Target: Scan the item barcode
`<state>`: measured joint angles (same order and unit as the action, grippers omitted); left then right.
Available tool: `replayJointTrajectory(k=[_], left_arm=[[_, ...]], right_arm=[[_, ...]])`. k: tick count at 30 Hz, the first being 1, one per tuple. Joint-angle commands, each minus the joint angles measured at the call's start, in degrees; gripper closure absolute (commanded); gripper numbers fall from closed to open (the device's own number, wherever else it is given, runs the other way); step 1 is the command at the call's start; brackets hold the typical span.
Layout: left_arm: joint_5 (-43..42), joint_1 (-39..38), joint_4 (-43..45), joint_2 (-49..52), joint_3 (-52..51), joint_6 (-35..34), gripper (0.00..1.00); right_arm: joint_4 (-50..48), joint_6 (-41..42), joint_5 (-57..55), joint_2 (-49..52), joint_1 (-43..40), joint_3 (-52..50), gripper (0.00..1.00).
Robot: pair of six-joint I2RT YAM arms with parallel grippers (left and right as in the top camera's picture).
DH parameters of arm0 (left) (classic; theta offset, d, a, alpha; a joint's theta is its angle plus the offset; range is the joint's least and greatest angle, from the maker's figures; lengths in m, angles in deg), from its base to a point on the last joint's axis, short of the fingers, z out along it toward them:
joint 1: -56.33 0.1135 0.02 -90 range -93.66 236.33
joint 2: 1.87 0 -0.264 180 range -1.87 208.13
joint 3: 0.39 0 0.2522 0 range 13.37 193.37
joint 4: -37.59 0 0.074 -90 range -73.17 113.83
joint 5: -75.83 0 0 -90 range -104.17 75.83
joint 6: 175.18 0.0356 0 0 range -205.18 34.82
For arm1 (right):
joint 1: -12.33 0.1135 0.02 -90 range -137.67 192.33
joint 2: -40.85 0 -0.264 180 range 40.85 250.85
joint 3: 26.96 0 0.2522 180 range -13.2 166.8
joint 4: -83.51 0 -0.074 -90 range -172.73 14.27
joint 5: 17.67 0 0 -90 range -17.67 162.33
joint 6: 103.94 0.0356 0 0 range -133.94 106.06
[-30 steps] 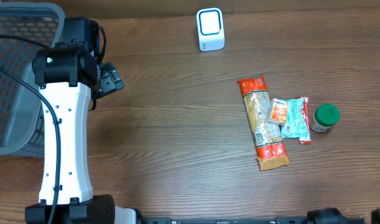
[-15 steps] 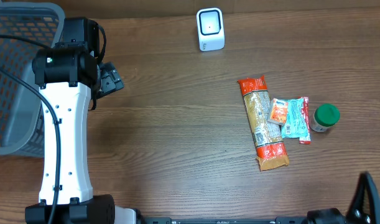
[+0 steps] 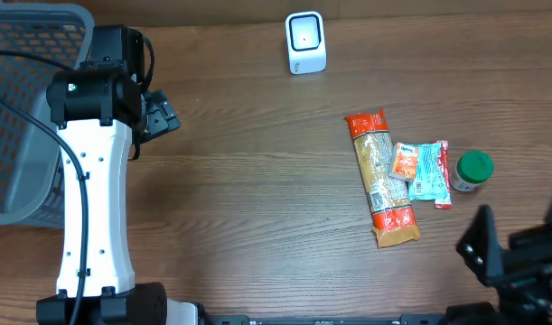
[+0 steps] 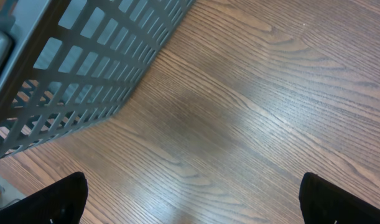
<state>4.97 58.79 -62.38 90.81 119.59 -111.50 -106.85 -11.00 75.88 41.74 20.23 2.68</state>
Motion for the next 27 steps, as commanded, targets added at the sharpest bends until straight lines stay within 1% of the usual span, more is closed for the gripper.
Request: replayJointTrajectory(k=[1, 3, 8, 13, 19, 22, 27], left_arm=[[0.7, 0.15, -0.09, 0.31, 0.28, 1.05, 0.0], [0.7, 0.15, -0.11, 0.31, 0.28, 1.05, 0.0], [0.7, 0.15, -0.11, 0.31, 0.28, 1.05, 0.0], [0.7, 0.15, -0.09, 0.33, 0.28, 1.05, 0.01], [0.7, 0.15, -0.09, 0.31, 0.28, 1.05, 0.0], [0.7, 0.15, -0.09, 0.33, 0.28, 1.05, 0.0], [0.7, 0.15, -0.09, 0.33, 0.28, 1.05, 0.0]], right_arm=[[-3.34, -0.17, 1.27, -0.68, -0.15, -6.1, 0.0], [-4.76, 0.04, 1.29, -0.68, -0.15, -9.64, 0.0], [-4.79, 0.0, 1.22, -0.68, -0.15, -15.39, 0.0], [5.77, 0.02, 1.07, -0.68, -0.15, -15.45, 0.0], [23.19, 0.02, 1.31, -0.68, -0.17, -15.45, 0.0], [28.81, 0.02, 1.25, -0.68, -0.5, -15.45, 0.0], [28.55, -1.01, 1.16, -0.68, -1.66, -15.45, 0.0]])
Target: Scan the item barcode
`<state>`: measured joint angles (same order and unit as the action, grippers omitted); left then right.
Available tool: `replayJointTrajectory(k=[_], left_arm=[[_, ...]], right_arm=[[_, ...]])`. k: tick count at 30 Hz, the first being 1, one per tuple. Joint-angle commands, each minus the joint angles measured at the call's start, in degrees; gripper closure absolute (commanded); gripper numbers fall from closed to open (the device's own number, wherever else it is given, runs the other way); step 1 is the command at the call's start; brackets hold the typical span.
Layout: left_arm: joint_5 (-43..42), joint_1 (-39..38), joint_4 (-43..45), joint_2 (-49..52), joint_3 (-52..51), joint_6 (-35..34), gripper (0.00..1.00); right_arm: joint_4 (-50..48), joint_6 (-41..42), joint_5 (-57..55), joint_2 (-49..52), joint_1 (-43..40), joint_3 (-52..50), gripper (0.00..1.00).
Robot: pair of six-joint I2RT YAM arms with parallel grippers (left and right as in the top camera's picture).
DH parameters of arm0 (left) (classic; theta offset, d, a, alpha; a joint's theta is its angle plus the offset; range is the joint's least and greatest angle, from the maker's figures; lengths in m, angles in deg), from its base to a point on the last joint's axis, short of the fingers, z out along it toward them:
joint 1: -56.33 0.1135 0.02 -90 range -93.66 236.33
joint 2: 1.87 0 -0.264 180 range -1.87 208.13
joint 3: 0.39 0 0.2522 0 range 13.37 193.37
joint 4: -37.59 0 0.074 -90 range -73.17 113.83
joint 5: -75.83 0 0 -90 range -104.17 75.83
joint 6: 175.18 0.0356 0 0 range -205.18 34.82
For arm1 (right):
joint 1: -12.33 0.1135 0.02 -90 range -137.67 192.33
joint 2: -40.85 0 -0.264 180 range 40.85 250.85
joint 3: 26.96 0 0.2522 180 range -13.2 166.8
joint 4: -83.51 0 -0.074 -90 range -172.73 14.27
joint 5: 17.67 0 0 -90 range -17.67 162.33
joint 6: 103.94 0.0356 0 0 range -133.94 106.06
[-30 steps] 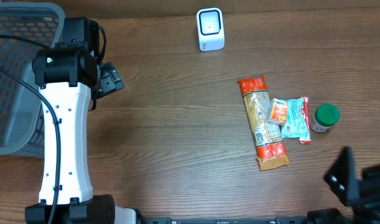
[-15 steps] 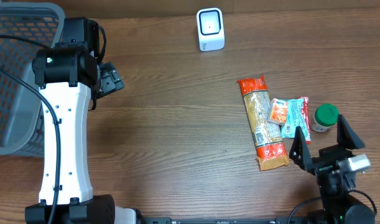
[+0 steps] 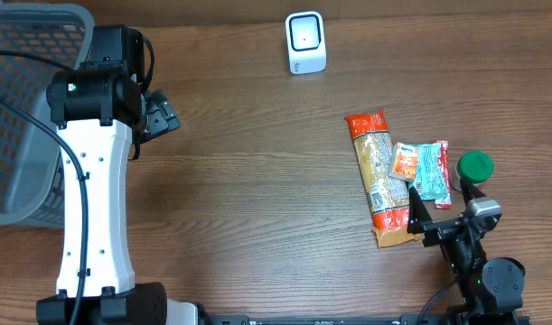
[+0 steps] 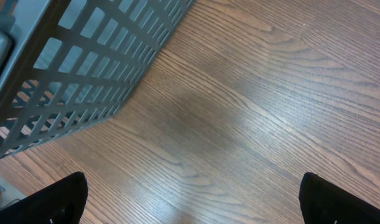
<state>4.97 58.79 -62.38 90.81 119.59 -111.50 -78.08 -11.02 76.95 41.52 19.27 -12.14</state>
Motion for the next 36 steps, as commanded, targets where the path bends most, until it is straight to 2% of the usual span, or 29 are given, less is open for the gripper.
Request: replayJointTrajectory(k=[1, 36], left_arm=[[0.7, 0.15, -0.09, 0.31, 0.28, 1.05, 0.0], [0.7, 0.15, -0.09, 0.33, 0.28, 1.05, 0.0]], right_arm=[[-0.22, -1.81, 0.13, -0.46, -0.7, -0.63, 0.0], [-0.22, -3.41, -0.02, -0.46, -0.7, -0.61, 0.0]])
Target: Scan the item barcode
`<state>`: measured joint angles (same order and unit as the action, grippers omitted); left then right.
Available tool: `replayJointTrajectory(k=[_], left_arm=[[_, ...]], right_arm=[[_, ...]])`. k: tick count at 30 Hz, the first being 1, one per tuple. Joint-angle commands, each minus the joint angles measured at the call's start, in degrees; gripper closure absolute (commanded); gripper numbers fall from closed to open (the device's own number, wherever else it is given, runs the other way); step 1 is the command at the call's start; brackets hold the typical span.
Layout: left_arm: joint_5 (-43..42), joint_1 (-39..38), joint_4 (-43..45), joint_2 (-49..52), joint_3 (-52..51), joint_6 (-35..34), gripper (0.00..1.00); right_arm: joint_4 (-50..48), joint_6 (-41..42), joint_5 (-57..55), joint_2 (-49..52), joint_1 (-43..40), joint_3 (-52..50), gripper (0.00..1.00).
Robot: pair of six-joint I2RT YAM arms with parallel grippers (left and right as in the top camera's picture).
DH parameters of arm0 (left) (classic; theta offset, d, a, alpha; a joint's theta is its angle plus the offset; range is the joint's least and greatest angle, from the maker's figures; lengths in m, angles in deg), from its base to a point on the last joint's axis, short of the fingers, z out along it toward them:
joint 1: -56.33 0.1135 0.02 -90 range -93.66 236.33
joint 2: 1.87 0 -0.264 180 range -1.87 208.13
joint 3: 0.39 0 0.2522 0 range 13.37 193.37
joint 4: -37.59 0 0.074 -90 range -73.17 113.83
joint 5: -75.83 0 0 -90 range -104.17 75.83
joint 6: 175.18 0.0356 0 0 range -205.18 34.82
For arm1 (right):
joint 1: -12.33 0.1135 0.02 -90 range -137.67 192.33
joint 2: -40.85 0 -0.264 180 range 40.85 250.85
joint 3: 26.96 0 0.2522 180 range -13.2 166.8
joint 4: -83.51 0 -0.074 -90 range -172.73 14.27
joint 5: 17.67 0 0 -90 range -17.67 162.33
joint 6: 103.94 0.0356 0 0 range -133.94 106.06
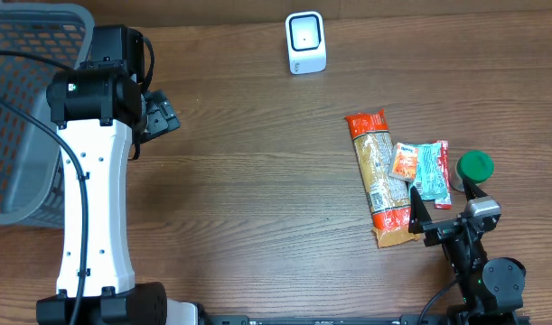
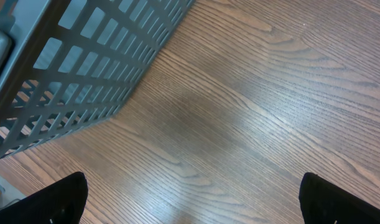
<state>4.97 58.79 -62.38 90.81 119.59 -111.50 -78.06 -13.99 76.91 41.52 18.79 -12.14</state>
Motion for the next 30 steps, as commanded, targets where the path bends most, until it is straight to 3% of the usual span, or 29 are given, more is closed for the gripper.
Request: replayJointTrajectory(k=[1, 16, 30], left_arm=[[0.7, 0.15, -0.09, 0.33, 0.28, 1.05, 0.0], [0.44, -1.03, -0.09, -1.86, 0.28, 1.05, 0.0], [0.35, -1.27, -0.11, -28.83, 0.28, 1.05, 0.0]], right_arm=[[-0.24, -0.44, 0.02, -0.46, -0.22, -0.61, 0.0], [-0.24, -0.44, 0.02, -0.46, -0.22, -0.61, 0.0], [-0.24, -0.44, 0.02, -0.46, -0.22, -0.61, 0.0]])
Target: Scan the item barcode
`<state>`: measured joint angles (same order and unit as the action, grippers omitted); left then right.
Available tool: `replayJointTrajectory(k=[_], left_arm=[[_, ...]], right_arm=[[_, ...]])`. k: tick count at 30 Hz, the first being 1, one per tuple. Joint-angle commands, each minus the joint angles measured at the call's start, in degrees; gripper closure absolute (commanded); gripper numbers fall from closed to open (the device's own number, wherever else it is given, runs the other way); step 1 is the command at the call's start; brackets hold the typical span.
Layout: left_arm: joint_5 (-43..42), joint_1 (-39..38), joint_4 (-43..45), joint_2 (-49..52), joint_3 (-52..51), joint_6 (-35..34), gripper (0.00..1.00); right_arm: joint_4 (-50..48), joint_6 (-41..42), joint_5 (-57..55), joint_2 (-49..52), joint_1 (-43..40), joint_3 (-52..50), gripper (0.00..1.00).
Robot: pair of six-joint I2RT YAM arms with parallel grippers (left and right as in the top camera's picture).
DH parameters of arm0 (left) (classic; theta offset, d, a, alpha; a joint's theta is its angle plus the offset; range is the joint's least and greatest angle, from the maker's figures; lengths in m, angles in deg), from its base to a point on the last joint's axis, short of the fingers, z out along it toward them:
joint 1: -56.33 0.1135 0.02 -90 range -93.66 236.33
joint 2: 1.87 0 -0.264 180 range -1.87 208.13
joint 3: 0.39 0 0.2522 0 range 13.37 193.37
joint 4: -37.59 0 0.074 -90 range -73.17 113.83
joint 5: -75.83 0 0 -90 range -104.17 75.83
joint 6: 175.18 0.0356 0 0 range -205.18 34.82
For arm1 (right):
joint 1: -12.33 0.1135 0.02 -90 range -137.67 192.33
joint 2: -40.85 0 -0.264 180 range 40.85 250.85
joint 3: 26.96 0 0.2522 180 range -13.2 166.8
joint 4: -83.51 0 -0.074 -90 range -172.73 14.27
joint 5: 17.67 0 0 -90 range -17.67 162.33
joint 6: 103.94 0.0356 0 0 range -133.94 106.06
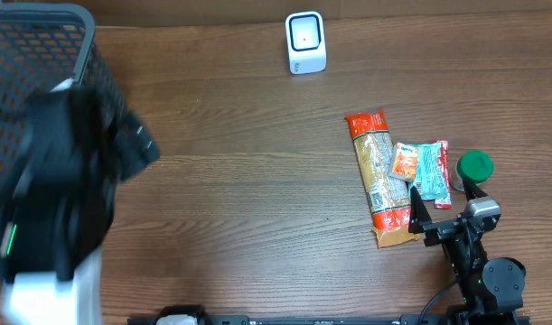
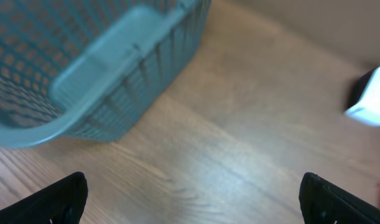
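Note:
The white barcode scanner (image 1: 305, 42) stands at the back of the table; its edge shows at the right of the left wrist view (image 2: 371, 96). A long pasta bag (image 1: 381, 178), small snack packets (image 1: 420, 170) and a green-lidded jar (image 1: 475, 169) lie at the right. My right gripper (image 1: 443, 203) is open just in front of the packets, with nothing in it. My left arm (image 1: 59, 199) is a motion blur at the left. The left gripper (image 2: 193, 199) is open and empty above bare wood, its fingertips (image 2: 59, 199) at the frame's bottom corners.
A grey mesh basket (image 1: 32, 54) fills the back left corner and appears in the left wrist view (image 2: 115, 68) behind the open fingers. Brown wooden tabletop (image 1: 248, 199) lies between the basket and the items.
My left arm has moved: it is now blurred and larger in the overhead view, and its wrist camera sees the whole basket rim and the scanner's edge. The right arm has not moved.
At first my right arm sat at the bottom right corner, clear of the items, and the left gripper hung open beside the basket. Then the right gripper stood open just in front of the packets and stayed there. Now the left arm has shifted.

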<state>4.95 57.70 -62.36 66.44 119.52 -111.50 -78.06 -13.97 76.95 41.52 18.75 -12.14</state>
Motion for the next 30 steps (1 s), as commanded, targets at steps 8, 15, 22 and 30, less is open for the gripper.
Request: replayJointTrajectory(k=[8, 15, 22, 30], left_arm=[[0.35, -0.17, -0.22, -13.33, 0.35, 1.05, 0.0], [0.37, -0.17, -0.94, -16.0, -1.55, 1.07, 0.01], [-0.72, -0.17, 0.07, -25.53, -17.94, 0.31, 0.01], [-6.4, -0.15, 17.66, -40.22, -45.24, -4.24, 0.0]], right_arm=[[-0.26, -0.46, -0.02, -0.44, -0.17, -0.61, 0.0], [-0.24, -0.46, -0.02, -0.46, -0.17, -0.61, 0.0], [-0.24, -0.46, -0.02, -0.46, -0.17, -0.61, 0.0], [-0.24, -0.46, -0.02, -0.46, -0.17, -0.61, 0.0]])
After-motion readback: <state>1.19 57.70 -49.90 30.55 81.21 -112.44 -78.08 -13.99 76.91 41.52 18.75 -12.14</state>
